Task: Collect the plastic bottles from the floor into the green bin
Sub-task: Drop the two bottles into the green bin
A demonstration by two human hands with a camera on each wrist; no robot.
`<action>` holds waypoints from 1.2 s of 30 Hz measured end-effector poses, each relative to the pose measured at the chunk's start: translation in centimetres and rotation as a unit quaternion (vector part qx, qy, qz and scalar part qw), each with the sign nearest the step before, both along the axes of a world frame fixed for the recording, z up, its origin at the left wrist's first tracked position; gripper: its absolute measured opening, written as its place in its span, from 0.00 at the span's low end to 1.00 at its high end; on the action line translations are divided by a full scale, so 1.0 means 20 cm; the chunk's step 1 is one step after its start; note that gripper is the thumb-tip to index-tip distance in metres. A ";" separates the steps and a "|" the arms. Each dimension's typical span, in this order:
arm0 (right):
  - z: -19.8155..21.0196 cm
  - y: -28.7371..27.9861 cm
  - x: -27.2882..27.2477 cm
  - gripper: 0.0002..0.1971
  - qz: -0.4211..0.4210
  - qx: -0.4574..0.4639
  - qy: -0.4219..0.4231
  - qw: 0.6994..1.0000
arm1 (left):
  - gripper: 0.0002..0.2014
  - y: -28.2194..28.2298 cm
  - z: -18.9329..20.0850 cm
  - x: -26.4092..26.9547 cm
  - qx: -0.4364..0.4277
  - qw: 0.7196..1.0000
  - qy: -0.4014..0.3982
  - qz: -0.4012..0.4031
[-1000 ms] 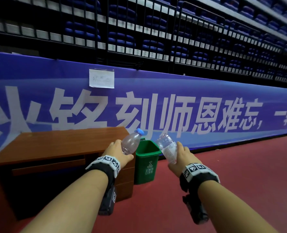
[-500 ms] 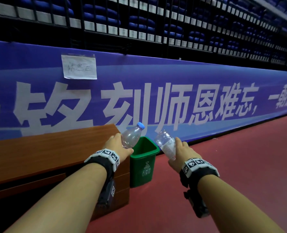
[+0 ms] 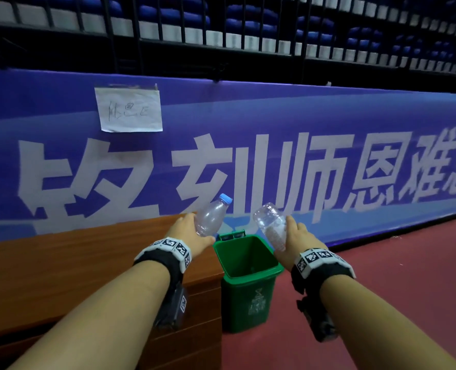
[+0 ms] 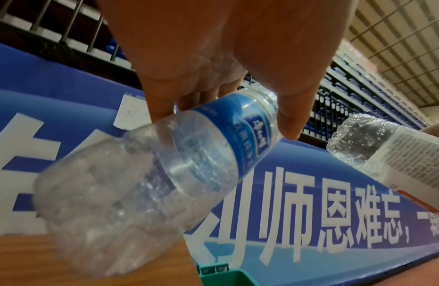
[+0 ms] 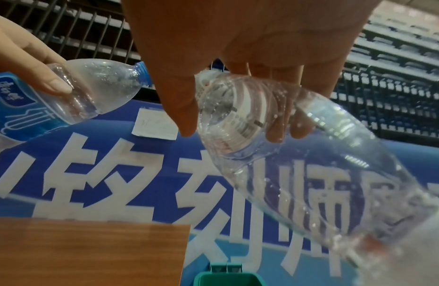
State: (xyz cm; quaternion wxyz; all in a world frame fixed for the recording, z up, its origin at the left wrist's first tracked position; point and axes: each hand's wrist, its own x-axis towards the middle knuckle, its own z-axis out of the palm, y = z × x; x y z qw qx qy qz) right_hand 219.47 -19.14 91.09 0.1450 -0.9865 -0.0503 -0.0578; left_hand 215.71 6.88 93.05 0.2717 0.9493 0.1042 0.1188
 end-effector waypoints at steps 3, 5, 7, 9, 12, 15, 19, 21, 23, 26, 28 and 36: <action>-0.09 0.03 0.23 0.47 0.013 -0.020 0.018 1.000 | 0.35 0.06 -0.09 0.22 -0.005 1.000 0.019 0.020; -0.12 0.05 0.41 0.47 0.014 -0.024 0.016 0.999 | 0.34 0.09 -0.13 0.38 -0.014 0.999 0.025 0.032; -0.16 0.07 0.57 0.46 0.015 -0.024 0.019 0.999 | 0.34 0.12 -0.16 0.55 -0.018 0.999 0.033 0.036; -0.19 0.10 0.75 0.46 0.014 -0.028 0.026 0.999 | 0.33 0.14 -0.20 0.73 -0.019 0.999 0.035 0.033; -0.19 0.18 1.06 0.45 0.016 -0.024 0.031 0.999 | 0.31 0.18 -0.27 1.02 -0.043 0.998 0.046 0.032; -0.19 0.25 1.37 0.47 0.013 -0.021 0.033 0.999 | 0.32 0.25 -0.34 1.34 -0.065 0.995 0.066 0.036; -0.18 0.28 1.78 0.48 -0.008 -0.024 0.035 0.999 | 0.29 0.30 -0.35 1.82 -0.057 0.994 0.085 0.034; -0.19 0.27 1.97 0.48 -0.027 -0.009 0.032 0.999 | 0.28 0.29 -0.35 2.06 -0.055 0.994 0.087 0.026; -0.25 0.25 2.12 0.47 -0.045 0.011 0.042 0.998 | 0.30 0.25 -0.38 2.26 -0.062 0.993 0.098 0.011; -0.41 0.23 2.31 0.47 -0.063 0.021 0.089 0.994 | 0.31 0.19 -0.48 2.49 -0.042 0.991 0.124 0.002; -0.52 0.24 2.46 0.48 -0.064 0.030 0.106 0.992 | 0.30 0.16 -0.53 2.65 -0.035 0.991 0.132 0.000; -0.88 0.32 3.19 0.46 -0.003 0.054 0.138 0.989 | 0.36 0.17 -0.73 3.30 -0.049 0.982 0.172 0.059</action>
